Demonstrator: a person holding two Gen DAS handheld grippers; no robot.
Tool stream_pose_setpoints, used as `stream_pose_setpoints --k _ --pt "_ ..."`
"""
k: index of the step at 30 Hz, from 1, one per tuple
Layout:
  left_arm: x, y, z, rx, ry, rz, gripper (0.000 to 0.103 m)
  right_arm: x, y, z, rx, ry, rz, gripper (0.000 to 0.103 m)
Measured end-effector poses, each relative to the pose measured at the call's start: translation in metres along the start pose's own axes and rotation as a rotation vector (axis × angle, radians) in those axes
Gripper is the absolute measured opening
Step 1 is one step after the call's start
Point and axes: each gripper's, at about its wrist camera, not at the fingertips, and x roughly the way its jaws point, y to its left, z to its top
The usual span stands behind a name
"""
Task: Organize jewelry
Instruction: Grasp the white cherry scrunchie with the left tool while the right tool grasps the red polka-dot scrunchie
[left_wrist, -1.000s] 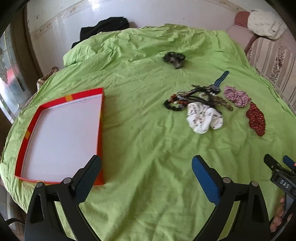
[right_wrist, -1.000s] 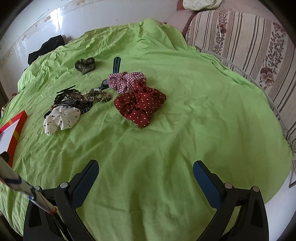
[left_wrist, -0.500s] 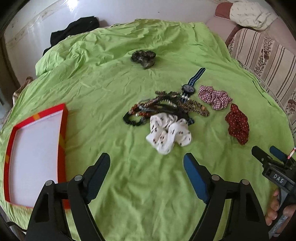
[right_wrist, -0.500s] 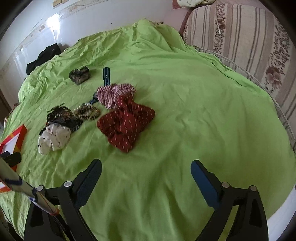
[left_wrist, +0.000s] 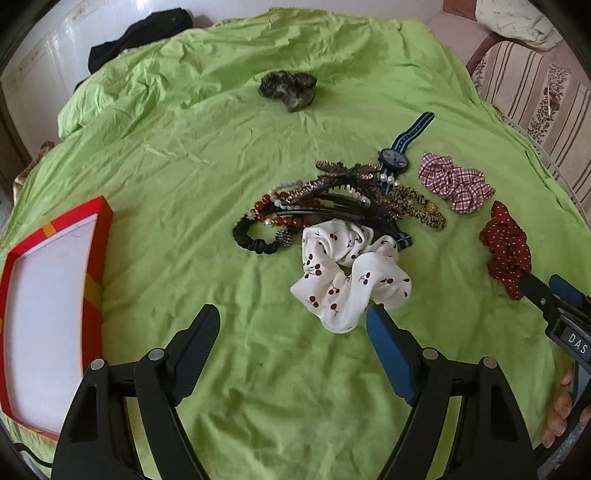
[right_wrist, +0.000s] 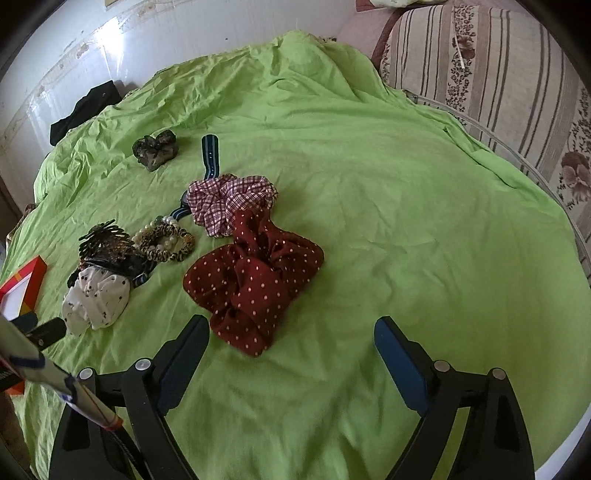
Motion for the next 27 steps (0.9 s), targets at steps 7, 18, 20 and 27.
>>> stream_pose_setpoints --k 7,18,20,27 --pt "0.019 -0.007 0.007 0.003 0.022 -0.064 0.081 0.018 0.0 0.009 0.011 0.024 0.015 0.084" --pt "0.043 -0.015 0.013 -0.019 0.038 -0.191 0.076 0.031 0.002 0.008 0.014 0.027 0.012 0.067" --pt "0.045 -0.018 0.012 -0.018 0.042 -0.197 0.058 0.032 0.002 0.008 0.012 0.024 0.01 0.063" --pt "0.032 -0.016 0.005 -0.045 0.048 -0.215 0.014 0.023 0.005 0.006 0.011 0.002 0.044 0.019"
